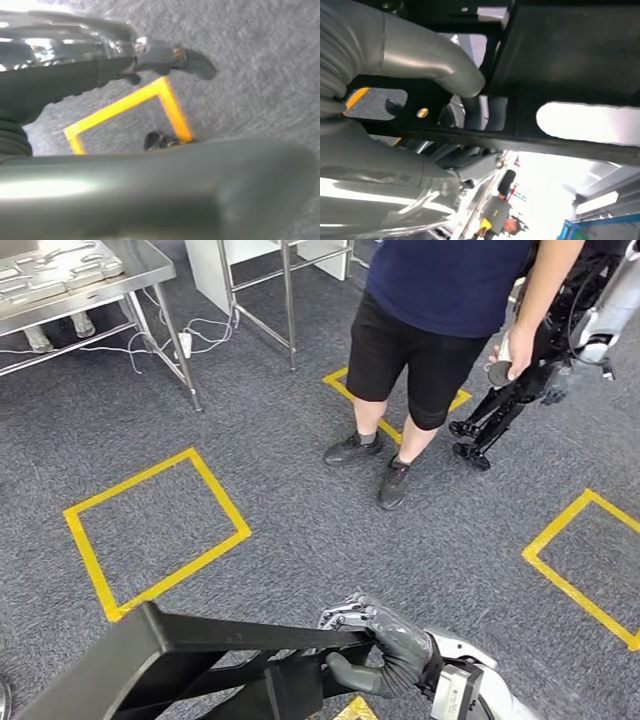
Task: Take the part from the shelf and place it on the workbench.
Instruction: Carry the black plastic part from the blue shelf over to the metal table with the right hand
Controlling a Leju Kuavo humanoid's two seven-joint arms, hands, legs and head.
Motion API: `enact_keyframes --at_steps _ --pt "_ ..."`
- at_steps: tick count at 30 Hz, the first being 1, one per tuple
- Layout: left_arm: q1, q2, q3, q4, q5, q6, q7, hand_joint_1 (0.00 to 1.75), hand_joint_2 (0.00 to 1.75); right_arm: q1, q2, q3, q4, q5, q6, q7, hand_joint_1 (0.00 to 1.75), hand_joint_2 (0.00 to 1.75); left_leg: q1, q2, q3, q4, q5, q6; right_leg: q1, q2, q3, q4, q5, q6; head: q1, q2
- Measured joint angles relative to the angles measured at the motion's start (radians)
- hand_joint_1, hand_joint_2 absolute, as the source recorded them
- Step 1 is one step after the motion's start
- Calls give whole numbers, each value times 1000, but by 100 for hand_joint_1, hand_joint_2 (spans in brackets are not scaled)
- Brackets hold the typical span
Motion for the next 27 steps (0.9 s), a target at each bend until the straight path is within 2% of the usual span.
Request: enact_keyframes --at_steps 1,2,3,4,5,6,7,8,9,10,11,13,14,15,17,18,19,20,21,22,24,25,26,27 --pt "-2 1 0 0 0 0 0 0 175 0 -1 0 -1 0 0 0 175 175 3 -11 3 -2 1 5 -1 35 -23 48 -25 1 1 0" --pt "-4 1 0 0 0 0 0 0 175 1 -1 0 -1 0 0 -1 175 175 4 -23 3 -3 0 8 -1 59 -58 112 -54 1 1 0" --pt "-6 1 0 0 1 0 0 0 175 3 -2 -1 -1 0 0 -1 175 175 4 -37 4 -3 -1 10 0 69 -97 178 -76 0 2 0" --pt "-6 1 0 0 0 0 0 0 175 6 -2 -1 -1 0 0 -1 175 175 4 -52 5 -2 -2 11 1 72 -129 225 -84 1 2 0" --pt "-5 1 0 0 0 0 0 0 175 7 -3 -1 -1 0 0 -1 175 175 4 -66 8 -2 -4 11 2 74 -146 238 -70 0 2 0" --pt "-4 1 0 0 1 0 0 0 175 8 -3 -1 -1 0 0 -1 175 175 4 -82 12 -2 -5 11 2 78 -144 212 -36 0 2 0" --pt "-4 1 0 0 1 0 -1 0 175 8 -3 -1 -1 0 0 -1 175 175 4 -97 17 -2 -8 9 2 88 -128 155 10 -2 2 0" --pt "-4 1 0 0 1 -1 -1 0 175 8 -3 -1 -1 0 0 -1 175 175 4 -111 20 -1 -11 6 1 112 -105 90 50 -5 2 0" --pt "-5 1 0 0 1 -1 -2 0 175 9 -3 -1 -1 0 0 -1 175 175 4 -125 21 1 -13 3 0 134 -84 32 75 -8 2 0" --pt "-6 1 0 0 1 -1 -2 0 175 9 -3 -1 -1 1 0 -1 175 175 6 -137 19 1 -14 -2 0 153 -71 -5 87 -11 1 0" --pt "-5 1 0 0 1 -1 -3 0 175 10 -3 -1 -1 1 0 -1 175 175 9 -148 15 1 -14 -8 1 162 -64 -22 84 -14 1 0" --pt "-2 2 0 0 3 -2 -3 0 175 9 -2 -1 -2 1 -2 -1 175 175 13 -167 11 0 -14 -19 1 144 -58 -30 83 -21 1 0" --pt "0 3 0 0 4 -2 -3 0 175 7 -1 -2 -3 1 -2 -1 175 175 11 -158 9 6 -19 -24 -2 132 -53 -33 82 -26 0 0" --pt "-1 3 0 1 5 -2 -3 0 175 7 0 -2 -4 1 -4 -2 175 175 10 -136 0 26 -32 -30 -5 118 -49 -37 81 -31 -1 0" --pt "-5 2 0 1 7 -2 -3 0 175 10 1 -3 -6 1 -6 -2 175 175 10 -76 -50 123 -81 -43 -7 86 -41 -39 75 -39 -4 0" --pt "-7 2 0 1 8 -2 -3 0 175 12 1 -3 -7 1 -7 -2 175 175 14 -58 -84 187 -106 -48 -6 70 -37 -39 71 -41 -4 0" --pt "-6 3 0 1 8 -2 -3 0 175 13 1 -3 -7 2 -8 -2 175 175 17 -49 -112 237 -119 -53 -6 55 -34 -39 68 -40 -4 0" --pt "-5 3 0 1 9 -2 -3 0 175 14 1 -3 -7 2 -8 -2 175 175 20 -44 -126 258 -115 -56 -6 40 -30 -39 63 -39 -4 0" --pt "-3 3 0 1 9 -3 -3 0 175 14 1 -3 -7 2 -8 -2 175 175 21 -40 -118 238 -91 -58 -6 27 -24 -39 59 -37 -4 0" --pt "-1 3 0 1 10 -4 -4 0 175 14 1 -3 -7 2 -8 -2 175 175 22 -30 -93 183 -54 -57 -6 13 -16 -39 53 -34 -4 0" --pt "-3 4 0 1 10 -6 -6 0 175 14 1 -3 -7 2 -9 -2 175 175 14 19 -32 61 -1 -50 -3 -10 -2 -39 42 -27 -4 0" --pt "-5 4 0 1 10 -7 -7 0 175 14 1 -4 -7 2 -9 -2 175 175 9 41 -16 25 8 -44 -1 -20 2 -39 38 -22 -4 0" --pt "-6 4 0 1 10 -7 -7 0 175 14 1 -4 -8 2 -9 -2 175 175 3 53 -11 13 4 -37 2 -31 5 -41 34 -17 -4 0" --pt "-5 4 0 1 10 -7 -8 0 175 13 1 -5 -8 2 -9 -2 175 175 0 48 -13 11 1 -31 4 -42 9 -43 32 -11 -4 0"
